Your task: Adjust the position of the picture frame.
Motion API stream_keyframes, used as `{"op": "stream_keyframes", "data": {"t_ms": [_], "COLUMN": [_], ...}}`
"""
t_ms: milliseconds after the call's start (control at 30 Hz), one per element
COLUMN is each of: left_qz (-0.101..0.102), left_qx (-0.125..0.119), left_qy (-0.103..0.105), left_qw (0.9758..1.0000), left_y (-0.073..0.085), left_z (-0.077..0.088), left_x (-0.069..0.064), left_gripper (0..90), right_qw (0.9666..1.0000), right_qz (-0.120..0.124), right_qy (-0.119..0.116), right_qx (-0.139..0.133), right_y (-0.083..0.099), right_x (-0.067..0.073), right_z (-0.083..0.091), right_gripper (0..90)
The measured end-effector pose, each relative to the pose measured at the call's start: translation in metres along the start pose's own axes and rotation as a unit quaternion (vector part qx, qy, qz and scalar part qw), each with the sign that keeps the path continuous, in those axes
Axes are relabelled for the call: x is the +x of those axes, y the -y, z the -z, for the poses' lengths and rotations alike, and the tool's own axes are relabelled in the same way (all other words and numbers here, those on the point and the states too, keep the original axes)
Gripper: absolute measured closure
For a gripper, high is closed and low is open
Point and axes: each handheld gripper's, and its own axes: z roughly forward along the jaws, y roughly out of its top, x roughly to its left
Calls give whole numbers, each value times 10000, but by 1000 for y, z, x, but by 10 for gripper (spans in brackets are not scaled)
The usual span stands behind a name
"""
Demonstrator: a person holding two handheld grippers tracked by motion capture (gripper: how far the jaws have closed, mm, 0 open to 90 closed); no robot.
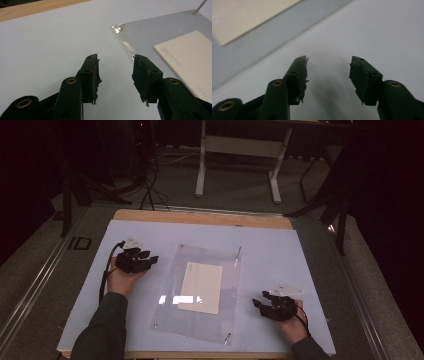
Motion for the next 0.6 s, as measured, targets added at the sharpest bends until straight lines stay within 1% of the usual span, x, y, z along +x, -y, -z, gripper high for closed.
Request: {"op": "stream_keyframes", "data": {"t_ms": [33, 67, 100, 200, 233, 267, 300, 333, 367, 400, 500, 600], "left_qz": [0, -44, -67, -243, -243, -348, -355, -382, -388, -439, -486, -560], "left_qx": [0, 19, 22, 38, 38, 80, 76, 108, 115, 158, 211, 191], "left_qy": [0, 91, 151, 213, 213, 251, 275, 324, 363, 379, 448, 510], "left_qw": [10000, 9999, 9999, 9995, 9995, 9990, 9990, 9987, 9985, 9982, 9976, 9969], "left_y": [0, -7, -11, -22, -22, -28, -31, -33, -36, -38, -44, -47], "left_z": [0, -8, -11, -25, -25, -33, -37, -42, -47, -51, -61, -68], "left_x": [0, -5, -8, -20, -20, -26, -29, -31, -34, -37, -45, -52], "left_gripper": [563, 563, 563, 542, 536, 536, 532, 533, 533, 533, 529, 529], "right_qw": [10000, 10000, 9997, 9988, 9988, 9984, 9975, 9969, 9959, 9948, 9902, 9852], "right_qz": [0, 35, 98, 193, 193, 232, 310, 351, 394, 445, 772, 909], "right_qy": [0, -70, -237, -451, -451, -519, -626, -699, -801, -897, -1143, -1430], "right_qx": [0, -8, -15, -52, -52, -68, -102, -124, -135, -157, -218, -261], "right_y": [0, 1, 2, 5, 5, 6, 7, 7, 8, 8, 12, 13], "right_x": [0, 3, 9, 18, 18, 23, 29, 31, 34, 38, 45, 50], "right_z": [0, 1, 3, 5, 5, 7, 8, 9, 11, 12, 13, 12], "right_gripper": [486, 495, 507, 522, 522, 526, 545, 546, 550, 549, 548, 529]}}
